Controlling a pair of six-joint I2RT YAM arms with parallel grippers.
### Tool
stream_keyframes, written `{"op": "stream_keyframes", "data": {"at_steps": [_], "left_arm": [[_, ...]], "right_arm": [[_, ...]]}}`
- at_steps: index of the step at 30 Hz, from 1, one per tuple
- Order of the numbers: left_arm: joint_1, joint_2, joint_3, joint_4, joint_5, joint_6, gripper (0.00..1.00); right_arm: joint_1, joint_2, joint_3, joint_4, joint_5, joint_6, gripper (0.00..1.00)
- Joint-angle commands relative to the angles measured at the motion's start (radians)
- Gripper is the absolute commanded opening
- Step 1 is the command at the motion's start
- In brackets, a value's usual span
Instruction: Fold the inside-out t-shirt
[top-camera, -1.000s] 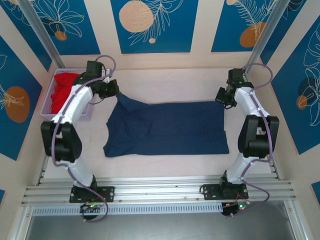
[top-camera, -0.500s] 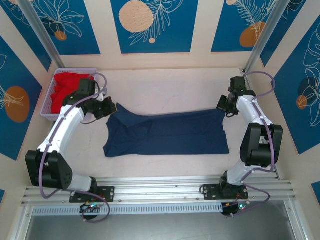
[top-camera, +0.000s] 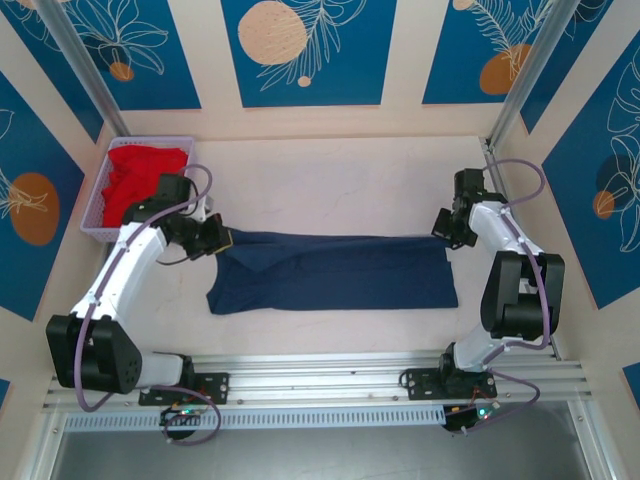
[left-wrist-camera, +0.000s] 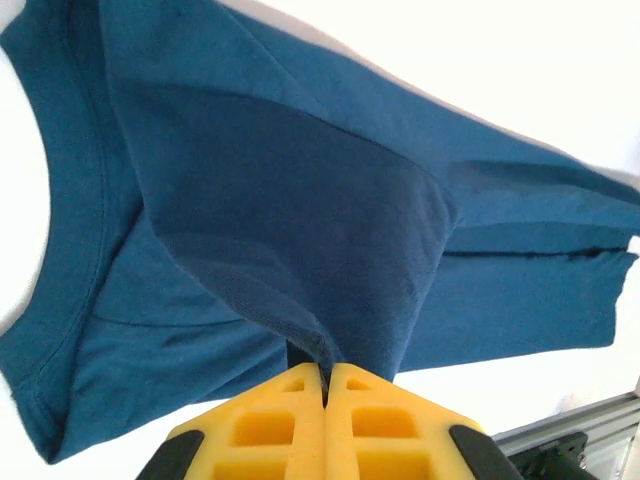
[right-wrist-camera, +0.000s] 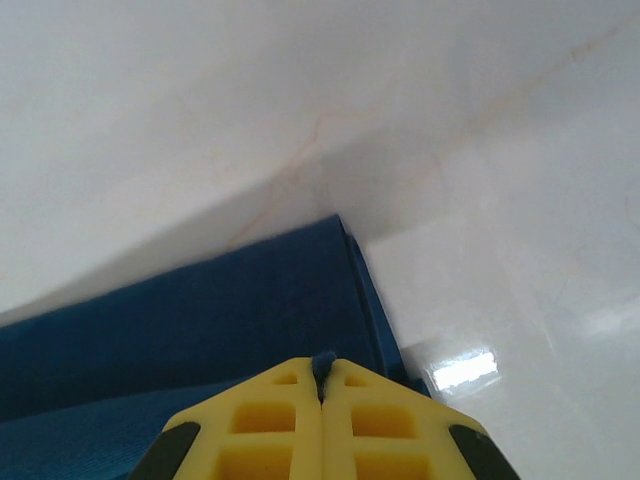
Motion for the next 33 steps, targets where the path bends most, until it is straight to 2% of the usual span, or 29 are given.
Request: {"op": "stream_keyframes", "data": {"at_steps": [1,6,11,14,16,20,24,25,26,28,31,33], "left_arm": [[0.019,-0.034,-0.036,-0.049,0.023,0.033,0.0],[0.02,-0.037,-0.109,-0.036,0.046,0.039,0.0],[0.021,-0.04,-0.139,-0.024,0.073,0.04,0.0],[0.02,-0.042,-0.148,-0.014,0.075,0.035,0.0],[0.02,-0.04,-0.148,-0.015,0.083,0.035,0.0],[0.021,-0.04,-0.149,-0.015,0.105,0.027,0.0],[0.02,-0.05,-0.152,-0.015,0.116,0.015,0.0],[0.021,-0.052,-0.153,-0.011,0.121,0.01,0.0],[0.02,-0.055,-0.155,-0.007,0.126,0.006,0.0],[0.02,-0.059,-0.156,-0.006,0.136,0.002,0.0],[0.02,-0.067,-0.157,-0.009,0.135,0.003,0.0],[0.02,-0.067,-0.156,-0.008,0.135,0.006,0.0]], "right_arm": [[0.007,-0.033,-0.049,-0.021,0.032,0.043,0.07],[-0.007,-0.048,-0.103,-0.006,0.089,0.085,0.28],[0.073,-0.168,-0.123,0.054,0.094,0.08,0.39],[0.185,-0.246,-0.174,0.139,0.004,0.038,0.46],[0.275,-0.261,-0.192,0.185,-0.108,0.027,0.46],[0.518,-0.243,-0.243,0.367,-0.356,0.046,0.47],[0.722,-0.154,-0.274,0.609,-0.475,0.162,0.51],[0.775,-0.121,-0.273,0.675,-0.469,0.184,0.52],[0.831,-0.085,-0.263,0.716,-0.437,0.195,0.57],[0.939,-0.033,-0.236,0.771,-0.306,0.166,0.62],[1.073,0.046,-0.177,0.805,-0.064,0.035,0.76],[1.146,0.106,-0.129,0.831,0.096,-0.074,0.82]]}}
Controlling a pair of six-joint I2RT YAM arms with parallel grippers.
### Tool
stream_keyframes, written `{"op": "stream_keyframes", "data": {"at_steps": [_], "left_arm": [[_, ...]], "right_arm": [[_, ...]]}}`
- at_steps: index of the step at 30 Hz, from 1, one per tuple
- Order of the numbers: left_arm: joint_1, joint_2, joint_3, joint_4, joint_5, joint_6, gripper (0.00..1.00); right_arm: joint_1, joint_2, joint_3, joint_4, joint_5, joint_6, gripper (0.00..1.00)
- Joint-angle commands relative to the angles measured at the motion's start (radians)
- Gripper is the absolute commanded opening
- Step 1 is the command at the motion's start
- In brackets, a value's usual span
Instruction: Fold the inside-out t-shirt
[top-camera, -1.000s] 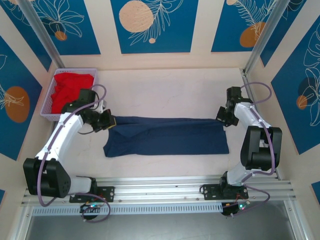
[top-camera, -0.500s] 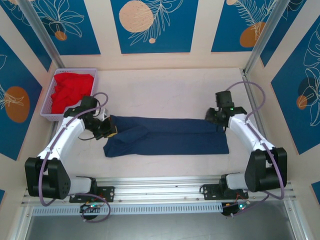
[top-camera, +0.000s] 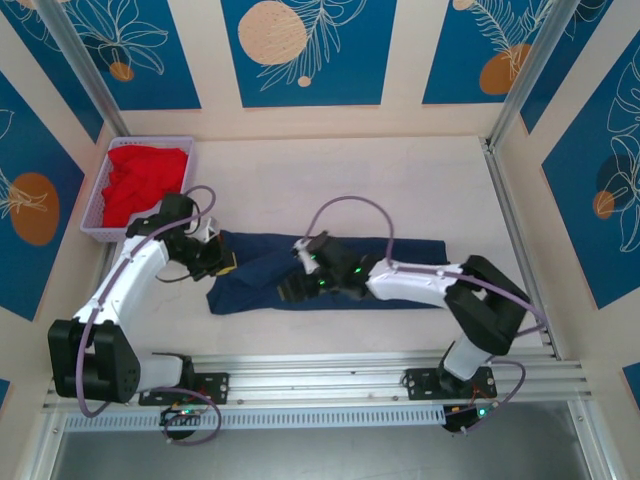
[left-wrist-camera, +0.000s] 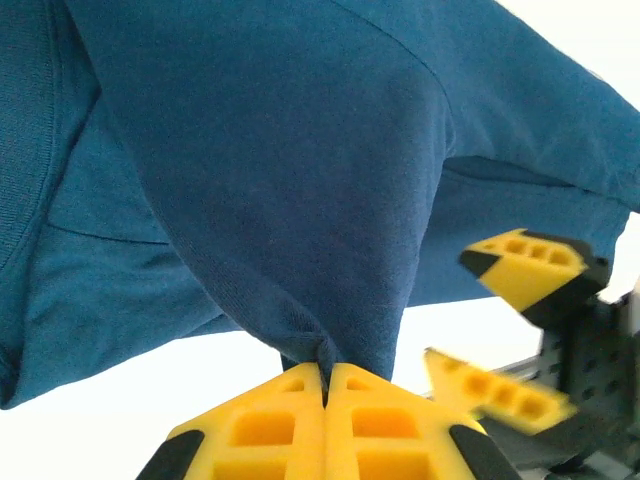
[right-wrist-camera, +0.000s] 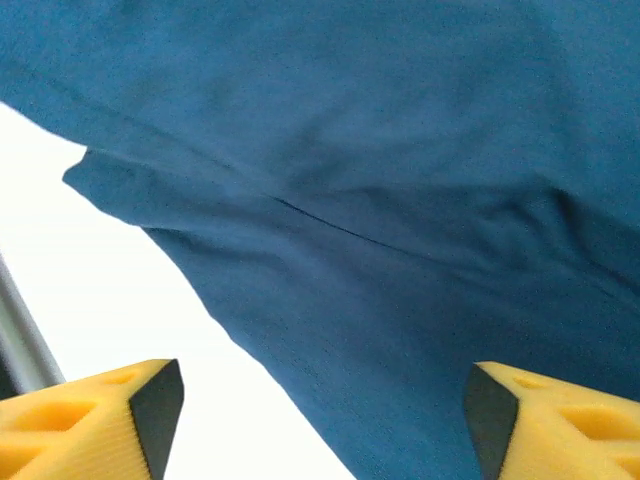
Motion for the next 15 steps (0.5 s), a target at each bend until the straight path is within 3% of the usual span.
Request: {"op": "stream_keyframes", "data": {"at_steps": [1,6,15], "left_arm": [[0.011,-0.021,-0.003,-0.007,0.031,-0.003,0.0],[0.012,-0.022,0.004,-0.01,0.027,0.007,0.0],[0.012,-0.018,0.011,-0.016,0.025,0.016,0.0]], "right_arm": [[0.107,0.076,0.099,0.125,0.328,-0.182,0.85],[0.214,0.199,0.174,0.236,0.575,-0.374,0.96],[0.27,0.359,0.236,0.452,0.836,-0.519,0.98]]}}
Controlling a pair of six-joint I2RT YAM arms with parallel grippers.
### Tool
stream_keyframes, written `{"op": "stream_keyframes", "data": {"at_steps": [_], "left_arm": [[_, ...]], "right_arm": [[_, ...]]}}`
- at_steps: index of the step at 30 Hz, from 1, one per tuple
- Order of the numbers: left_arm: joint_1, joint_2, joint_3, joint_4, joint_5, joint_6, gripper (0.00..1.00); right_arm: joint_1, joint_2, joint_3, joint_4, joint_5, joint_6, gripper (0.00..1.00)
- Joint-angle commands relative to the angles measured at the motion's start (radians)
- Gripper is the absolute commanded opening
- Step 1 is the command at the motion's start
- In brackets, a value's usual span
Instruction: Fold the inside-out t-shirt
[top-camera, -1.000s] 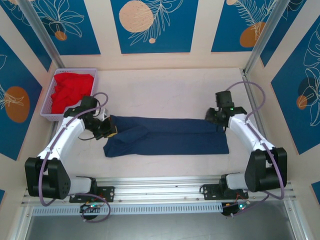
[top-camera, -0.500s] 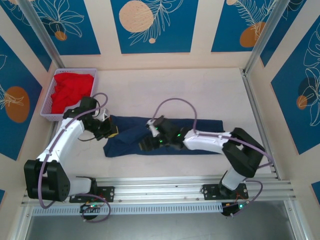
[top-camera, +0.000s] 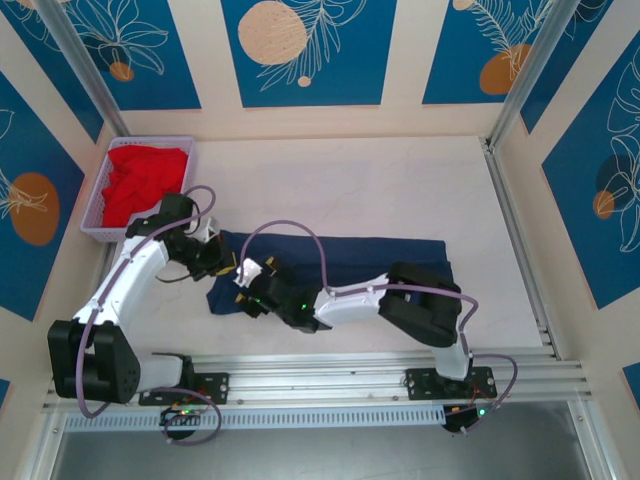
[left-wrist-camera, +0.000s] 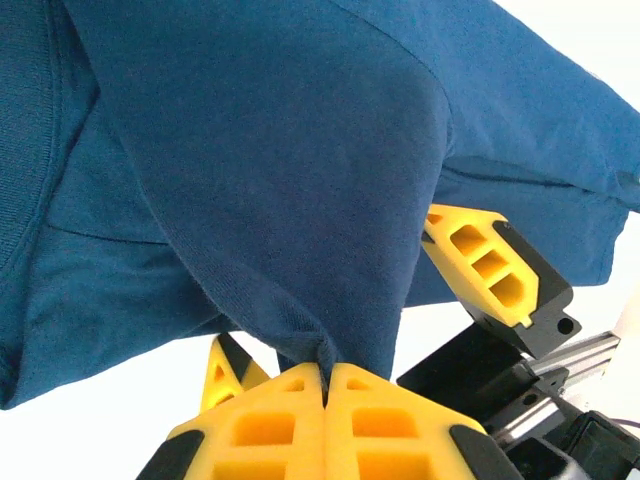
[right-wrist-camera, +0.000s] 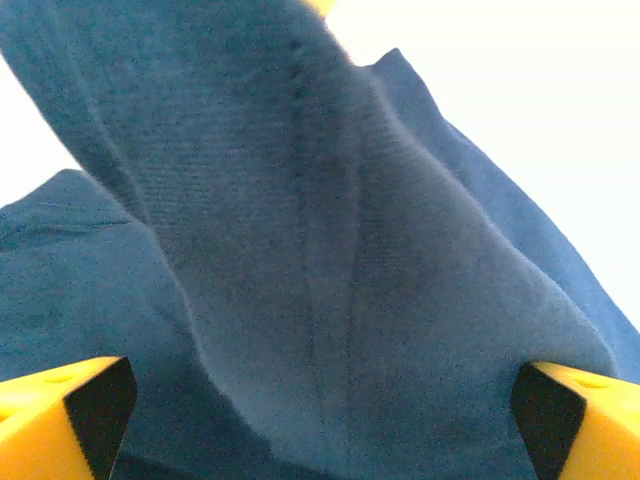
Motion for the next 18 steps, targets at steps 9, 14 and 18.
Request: {"op": "stream_keyframes", "data": {"at_steps": [9,14,18], "left_arm": [[0.012,-0.018,0.011,-0.018,0.018,0.017,0.0],[0.012,-0.019,0.01,-0.022,0.017,0.02,0.0],[0.013,-0.017,0.01,-0.025,0.013,0.024,0.0]], "right_arm": [[0.002,0.071,0.073,0.193,0.385,-0.167,0.95],[0.0,-0.027,0.0,0.098,0.416,-0.112,0.9],[0.007,-0.101,-0.04,-0.025,0.404,-0.038,0.85]]}}
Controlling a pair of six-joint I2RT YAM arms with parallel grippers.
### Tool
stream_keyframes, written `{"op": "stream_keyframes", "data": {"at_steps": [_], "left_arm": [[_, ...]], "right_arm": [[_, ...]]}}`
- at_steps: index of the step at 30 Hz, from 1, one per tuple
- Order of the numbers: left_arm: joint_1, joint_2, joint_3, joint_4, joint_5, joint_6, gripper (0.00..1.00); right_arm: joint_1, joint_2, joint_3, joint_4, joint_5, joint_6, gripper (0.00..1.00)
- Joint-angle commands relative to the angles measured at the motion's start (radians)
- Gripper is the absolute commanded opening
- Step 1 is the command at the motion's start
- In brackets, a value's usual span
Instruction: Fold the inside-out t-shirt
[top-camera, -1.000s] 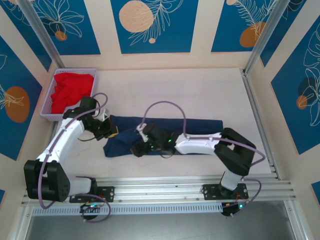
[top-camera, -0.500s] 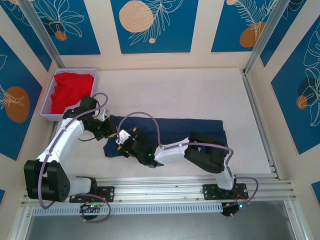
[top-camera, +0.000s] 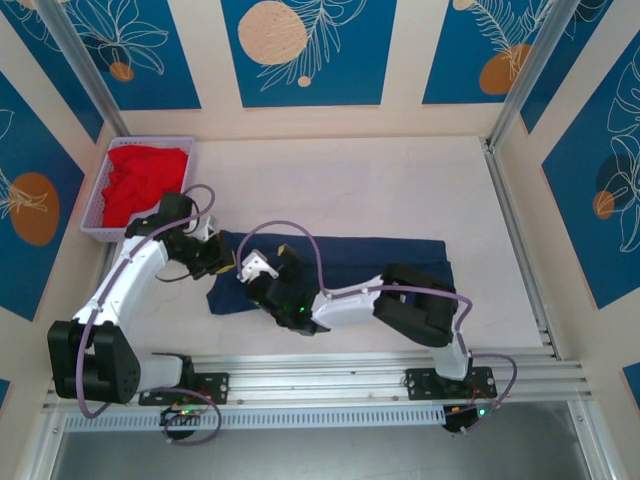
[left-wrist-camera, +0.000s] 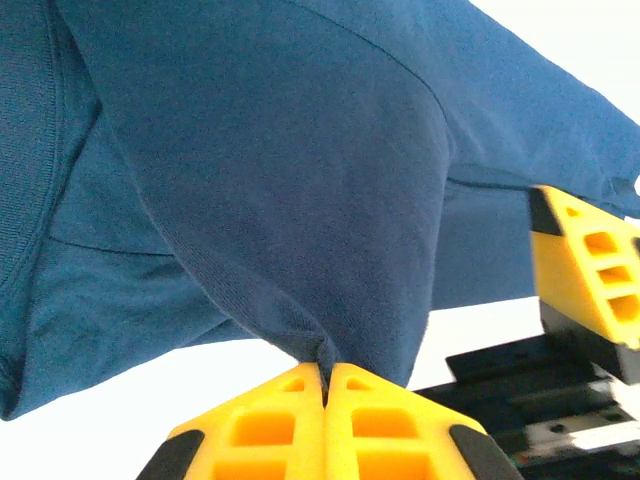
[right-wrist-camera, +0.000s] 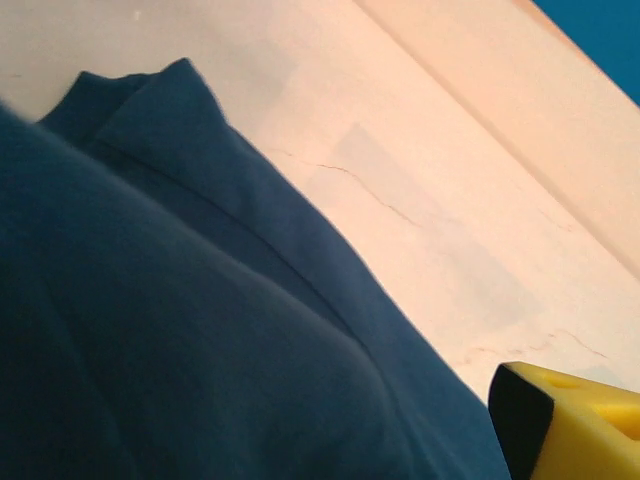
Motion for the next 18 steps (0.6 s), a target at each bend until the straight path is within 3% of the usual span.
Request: {"op": "stream_keyframes", "data": {"at_steps": [1,9,16,18], "left_arm": [[0.009,-0.016,0.008,-0.038,0.015,0.023,0.0],[0.007,-0.013,-0.046,-0.018,0.02,0.022,0.0],[0.0,-0.048,-0.184,0.046,0.05,-0.03,0.0],[-0.007,-0.057,-0.246,0.086,0.051,-0.059,0.05]], "right_arm": [[0.006,-0.103,-0.038,-0.085,0.046,0.086,0.84],[0.011,-0.216,-0.127,-0.228,-0.098,0.124,0.72],[0.011,-0.258,-0.184,-0.337,-0.216,0.165,0.48],[0.012,-0.263,-0.198,-0.372,-0.265,0.188,0.45]]}}
